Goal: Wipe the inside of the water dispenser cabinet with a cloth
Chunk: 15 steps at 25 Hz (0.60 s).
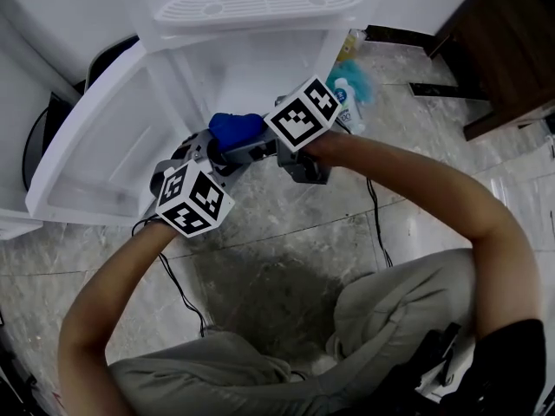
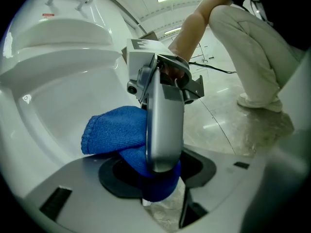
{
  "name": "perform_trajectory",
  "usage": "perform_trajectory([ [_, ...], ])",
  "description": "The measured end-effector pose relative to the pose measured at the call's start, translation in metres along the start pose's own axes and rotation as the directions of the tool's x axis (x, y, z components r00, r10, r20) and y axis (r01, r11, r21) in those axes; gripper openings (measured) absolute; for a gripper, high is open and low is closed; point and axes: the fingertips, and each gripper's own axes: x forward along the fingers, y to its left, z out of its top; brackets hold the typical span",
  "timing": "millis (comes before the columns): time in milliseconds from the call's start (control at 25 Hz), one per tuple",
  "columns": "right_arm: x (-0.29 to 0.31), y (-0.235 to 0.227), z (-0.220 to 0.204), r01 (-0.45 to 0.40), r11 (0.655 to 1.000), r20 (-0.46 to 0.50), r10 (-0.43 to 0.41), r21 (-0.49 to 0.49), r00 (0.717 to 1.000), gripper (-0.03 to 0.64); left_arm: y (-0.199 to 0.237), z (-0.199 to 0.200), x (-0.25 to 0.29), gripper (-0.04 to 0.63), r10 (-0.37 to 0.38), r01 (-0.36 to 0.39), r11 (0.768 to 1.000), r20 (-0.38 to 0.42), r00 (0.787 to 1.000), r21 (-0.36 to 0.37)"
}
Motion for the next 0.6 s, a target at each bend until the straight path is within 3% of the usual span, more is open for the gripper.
perform_trajectory([
  [120,-0.004,-0.003,-0.001,0.013,1.0,-0.005,-0.013,-0.016,1.0,0.245,0.0,0.003,0.004,0.19,0.019,-0.019,1.0,-0.011,1.0,0.008],
  [240,-0.01,-0.011,0.003,0.053,0.994,-0.003,-0.054,-0.095,0.999,0.193,0.003,0.008,0.006,0.205,0.043,-0.043,0.999,0.005,0.999,0.029],
  [400,-0.028,-0.031,0.004,0.095,0.987,-0.007,-0.096,-0.128,0.995,0.137,0.013,0.0,0.004,0.245,0.042,-0.038,0.996,0.05,0.998,-0.081],
  [600,-0.045,-0.066,0.004,0.182,0.978,0.014,-0.182,-0.099,0.983,0.132,0.031,-0.033,-0.007,0.244,0.067,-0.064,0.981,0.01,0.998,-0.182],
])
